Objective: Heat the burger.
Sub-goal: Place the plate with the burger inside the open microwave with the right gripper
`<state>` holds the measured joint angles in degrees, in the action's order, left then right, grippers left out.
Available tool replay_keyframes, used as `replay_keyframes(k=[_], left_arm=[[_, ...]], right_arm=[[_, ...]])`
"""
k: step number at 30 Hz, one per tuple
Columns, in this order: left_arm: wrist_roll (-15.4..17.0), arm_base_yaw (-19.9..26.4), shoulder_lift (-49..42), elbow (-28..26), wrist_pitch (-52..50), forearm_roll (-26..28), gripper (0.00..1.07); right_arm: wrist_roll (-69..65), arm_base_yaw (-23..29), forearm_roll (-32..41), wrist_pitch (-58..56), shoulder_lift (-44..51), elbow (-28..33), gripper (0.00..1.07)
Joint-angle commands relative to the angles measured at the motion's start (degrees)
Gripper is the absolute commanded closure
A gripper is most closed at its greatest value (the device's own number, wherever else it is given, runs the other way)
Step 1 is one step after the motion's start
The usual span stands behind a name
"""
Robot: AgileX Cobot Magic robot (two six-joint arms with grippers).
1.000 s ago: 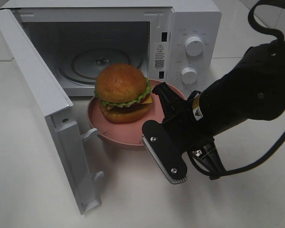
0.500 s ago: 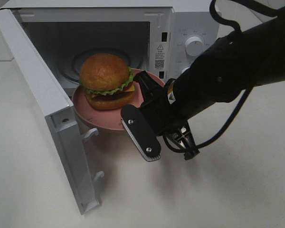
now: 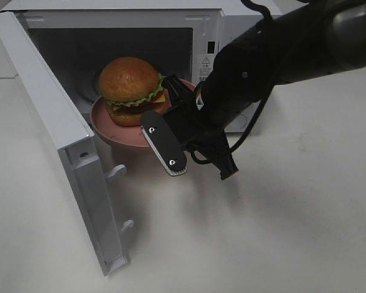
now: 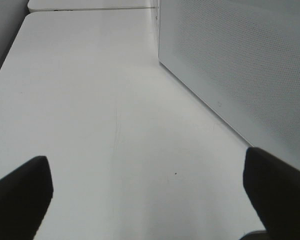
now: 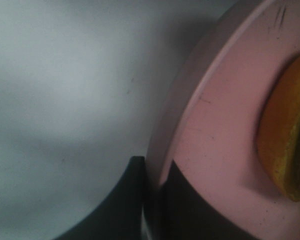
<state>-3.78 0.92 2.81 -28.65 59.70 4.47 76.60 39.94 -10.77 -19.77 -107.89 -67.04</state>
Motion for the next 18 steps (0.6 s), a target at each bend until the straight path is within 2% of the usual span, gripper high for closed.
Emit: replay_keyframes(k=[1, 18], left_arm=[[-0.06, -0.23, -0.11, 0.11, -0.17, 0.0, 0.09], [-0.06, -0.23, -0.11, 0.11, -0.17, 0.0, 0.09]], right_arm=[[-3.55, -0.46, -1.83, 1.38, -0.52, -2.92, 1.07], [-4.53, -0.46, -2.46, 1.09, -6.88, -12.78, 1.07]])
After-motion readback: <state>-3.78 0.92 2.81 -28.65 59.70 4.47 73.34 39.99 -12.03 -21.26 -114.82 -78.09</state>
